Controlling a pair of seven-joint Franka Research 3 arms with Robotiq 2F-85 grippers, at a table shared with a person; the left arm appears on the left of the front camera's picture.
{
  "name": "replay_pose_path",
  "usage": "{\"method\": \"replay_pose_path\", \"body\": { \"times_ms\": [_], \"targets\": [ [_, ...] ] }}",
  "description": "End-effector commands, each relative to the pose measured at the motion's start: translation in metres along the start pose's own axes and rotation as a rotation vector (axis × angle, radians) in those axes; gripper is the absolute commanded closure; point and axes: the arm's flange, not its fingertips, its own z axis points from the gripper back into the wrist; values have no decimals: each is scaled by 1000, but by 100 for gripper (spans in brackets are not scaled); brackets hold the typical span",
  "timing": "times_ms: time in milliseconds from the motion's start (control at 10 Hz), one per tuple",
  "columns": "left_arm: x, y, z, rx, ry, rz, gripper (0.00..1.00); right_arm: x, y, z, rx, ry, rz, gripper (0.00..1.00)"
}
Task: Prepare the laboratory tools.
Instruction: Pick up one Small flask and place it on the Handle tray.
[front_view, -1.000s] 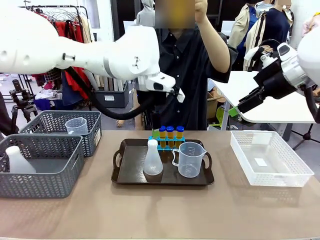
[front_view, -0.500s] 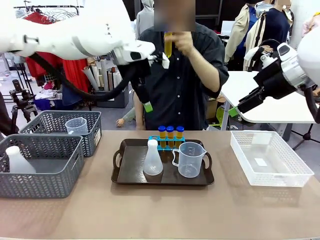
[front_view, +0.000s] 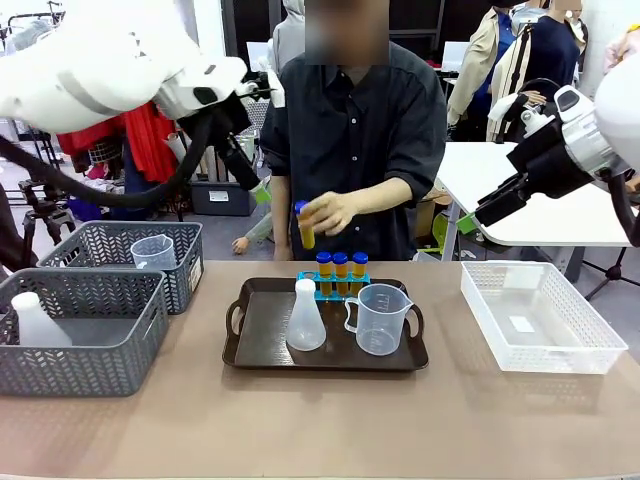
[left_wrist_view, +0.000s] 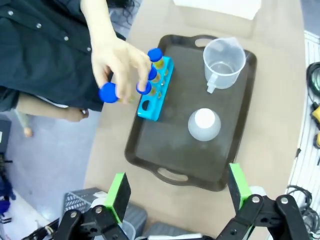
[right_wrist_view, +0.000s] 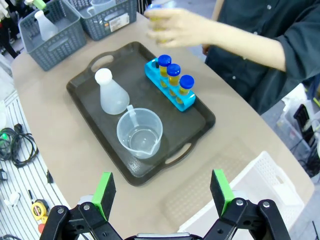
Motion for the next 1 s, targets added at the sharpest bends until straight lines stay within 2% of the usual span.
{"method": "replay_pose_path", "body": {
  "times_ms": [0,900],
  "targets": [
    [-26,-1,0,-44,-88,-17,0,0,-1,0,22,-21,-5,0],
    [-28,6,6,-25,-65,15,0,0,-1,0,22,-21,-5,0]
  ]
}}
